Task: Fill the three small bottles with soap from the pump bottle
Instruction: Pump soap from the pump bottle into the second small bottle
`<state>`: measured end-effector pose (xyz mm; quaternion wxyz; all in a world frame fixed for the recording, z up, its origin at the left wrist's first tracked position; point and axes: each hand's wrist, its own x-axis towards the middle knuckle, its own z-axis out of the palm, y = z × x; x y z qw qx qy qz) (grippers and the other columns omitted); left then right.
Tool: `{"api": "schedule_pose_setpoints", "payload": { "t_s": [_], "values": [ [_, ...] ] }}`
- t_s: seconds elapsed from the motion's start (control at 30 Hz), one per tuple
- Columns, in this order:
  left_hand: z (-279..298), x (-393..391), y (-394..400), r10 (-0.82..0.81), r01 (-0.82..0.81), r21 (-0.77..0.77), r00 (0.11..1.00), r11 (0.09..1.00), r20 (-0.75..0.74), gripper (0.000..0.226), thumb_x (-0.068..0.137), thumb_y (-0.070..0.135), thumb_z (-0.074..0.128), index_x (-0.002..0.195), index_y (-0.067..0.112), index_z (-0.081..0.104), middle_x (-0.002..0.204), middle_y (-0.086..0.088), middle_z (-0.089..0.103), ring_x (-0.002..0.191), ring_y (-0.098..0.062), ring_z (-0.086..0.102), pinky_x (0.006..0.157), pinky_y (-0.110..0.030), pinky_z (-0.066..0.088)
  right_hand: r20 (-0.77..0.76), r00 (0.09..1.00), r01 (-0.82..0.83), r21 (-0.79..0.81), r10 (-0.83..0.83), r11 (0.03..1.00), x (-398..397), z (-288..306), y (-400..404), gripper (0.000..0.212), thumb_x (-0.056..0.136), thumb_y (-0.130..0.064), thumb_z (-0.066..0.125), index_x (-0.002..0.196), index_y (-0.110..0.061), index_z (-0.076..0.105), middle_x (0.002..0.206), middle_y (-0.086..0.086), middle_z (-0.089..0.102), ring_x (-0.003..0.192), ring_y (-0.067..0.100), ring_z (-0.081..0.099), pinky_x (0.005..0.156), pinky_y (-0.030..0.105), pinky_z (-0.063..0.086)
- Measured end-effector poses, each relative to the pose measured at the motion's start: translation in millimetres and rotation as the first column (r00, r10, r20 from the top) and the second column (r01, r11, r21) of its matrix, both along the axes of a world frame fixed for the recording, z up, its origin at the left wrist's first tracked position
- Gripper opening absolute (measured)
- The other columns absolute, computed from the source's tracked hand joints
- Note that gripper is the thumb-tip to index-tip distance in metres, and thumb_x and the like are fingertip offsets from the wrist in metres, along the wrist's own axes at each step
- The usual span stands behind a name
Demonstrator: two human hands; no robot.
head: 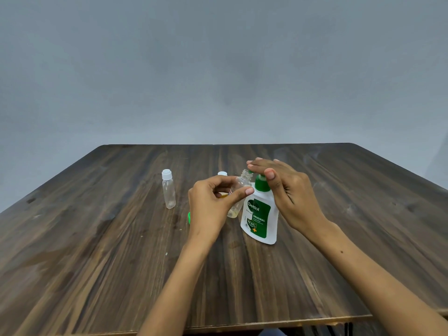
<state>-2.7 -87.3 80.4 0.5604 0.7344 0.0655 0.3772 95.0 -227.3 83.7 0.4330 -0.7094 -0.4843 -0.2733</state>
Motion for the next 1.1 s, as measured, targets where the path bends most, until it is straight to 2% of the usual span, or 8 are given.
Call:
{"api": "schedule_pose_setpoints", "payload": {
  "t_s": [0.2, 0.33, 0.47, 0.57, 0.7, 0.77, 0.9, 1.1],
  "values": [
    [1.4, 0.6, -2.0, -0.007, 0.007, -0.011, 1.0, 1.0, -0.009, 0.024, 0.063, 0.03, 0.087, 0.082, 0.032, 0.072, 0.079, 0.009, 0.074, 0.075, -0.005, 0.07, 0.07, -0.016, 0.055, -0.003, 1.0, 0.004, -0.012, -0.004, 1.0, -0.2, 6.4, 0.0, 0.068, 0.101, -0.057, 0.018, 0.121, -0.015, 0.067, 0.129, -0.007, 0.062, 0.127, 0.004, 0.05, 0.111, 0.029, 0.034],
    [-1.5, 2.3, -0.8, 0.002, -0.002, -0.013, 1.0, 1.0, -0.022, 0.026, 0.064, 0.03, 0.087, 0.084, 0.032, 0.072, 0.081, 0.007, 0.075, 0.078, -0.009, 0.071, 0.073, -0.021, 0.057, -0.009, 1.0, 0.022, 0.003, -0.022, 1.0, -0.2, 0.6, 0.6, 0.068, 0.101, -0.058, 0.018, 0.117, -0.016, 0.069, 0.123, -0.005, 0.067, 0.124, 0.006, 0.054, 0.109, 0.036, 0.038],
    [-2.2, 0.0, -0.1, -0.008, 0.007, -0.033, 1.0, 0.999, -0.021, 0.033, 0.058, 0.041, 0.083, 0.087, 0.031, 0.072, 0.084, 0.006, 0.076, 0.079, -0.007, 0.071, 0.073, -0.02, 0.057, 0.004, 1.0, 0.016, -0.013, -0.016, 1.0, 0.4, 3.8, -1.7, 0.069, 0.1, -0.058, 0.016, 0.122, -0.015, 0.066, 0.13, -0.005, 0.062, 0.129, 0.006, 0.05, 0.112, 0.033, 0.034],
    [-2.6, -0.4, 0.9, -0.01, 0.009, -0.043, 1.0, 0.999, -0.027, 0.028, 0.061, 0.035, 0.085, 0.086, 0.032, 0.072, 0.083, 0.006, 0.076, 0.078, -0.008, 0.071, 0.073, -0.02, 0.057, 0.035, 0.999, 0.017, -0.027, -0.016, 0.999, -1.0, 3.7, -1.2, 0.068, 0.101, -0.056, 0.017, 0.126, -0.013, 0.063, 0.134, -0.003, 0.058, 0.132, 0.007, 0.046, 0.113, 0.031, 0.032],
    [-5.1, 0.8, 2.7, -0.001, -0.001, -0.04, 0.999, 0.999, -0.046, 0.032, 0.063, 0.033, 0.087, 0.092, 0.023, 0.076, 0.084, 0.005, 0.076, 0.08, -0.01, 0.072, 0.077, -0.026, 0.059, 0.057, 0.998, 0.015, -0.05, -0.012, 0.999, -0.4, -0.8, -3.5, 0.064, 0.102, -0.054, 0.019, 0.125, -0.013, 0.063, 0.132, -0.002, 0.06, 0.131, 0.01, 0.048, 0.112, 0.038, 0.036],
    [-5.0, 0.7, 2.5, -0.001, -0.001, -0.045, 0.999, 0.999, -0.043, 0.031, 0.062, 0.034, 0.087, 0.09, 0.026, 0.075, 0.084, 0.006, 0.076, 0.08, -0.008, 0.071, 0.077, -0.026, 0.059, 0.078, 0.997, 0.019, -0.078, -0.013, 0.997, 1.1, 2.0, -4.6, 0.064, 0.102, -0.053, 0.019, 0.126, -0.013, 0.063, 0.133, -0.001, 0.06, 0.131, 0.01, 0.048, 0.111, 0.039, 0.037],
    [-3.6, -0.5, 0.6, -0.009, 0.007, -0.042, 0.999, 0.999, -0.04, 0.033, 0.057, 0.043, 0.083, 0.086, 0.031, 0.073, 0.083, 0.007, 0.076, 0.079, -0.007, 0.071, 0.077, -0.028, 0.06, 0.123, 0.992, 0.054, -0.162, -0.034, 0.985, 3.8, 11.3, -7.0, 0.069, 0.101, -0.056, 0.015, 0.129, -0.012, 0.061, 0.136, -0.001, 0.057, 0.133, 0.008, 0.045, 0.113, 0.03, 0.033],
    [-2.3, 2.0, 1.2, 0.001, -0.004, -0.054, 0.998, 0.999, -0.056, 0.034, 0.062, 0.032, 0.088, 0.092, 0.018, 0.077, 0.083, 0.003, 0.076, 0.079, -0.011, 0.072, 0.079, -0.035, 0.06, 0.108, 0.993, 0.056, -0.138, -0.041, 0.989, 0.9, 8.0, -5.6, 0.07, 0.1, -0.057, 0.016, 0.123, -0.012, 0.065, 0.128, 0.0, 0.063, 0.126, 0.004, 0.048, 0.108, 0.026, 0.035]
  ]
}}
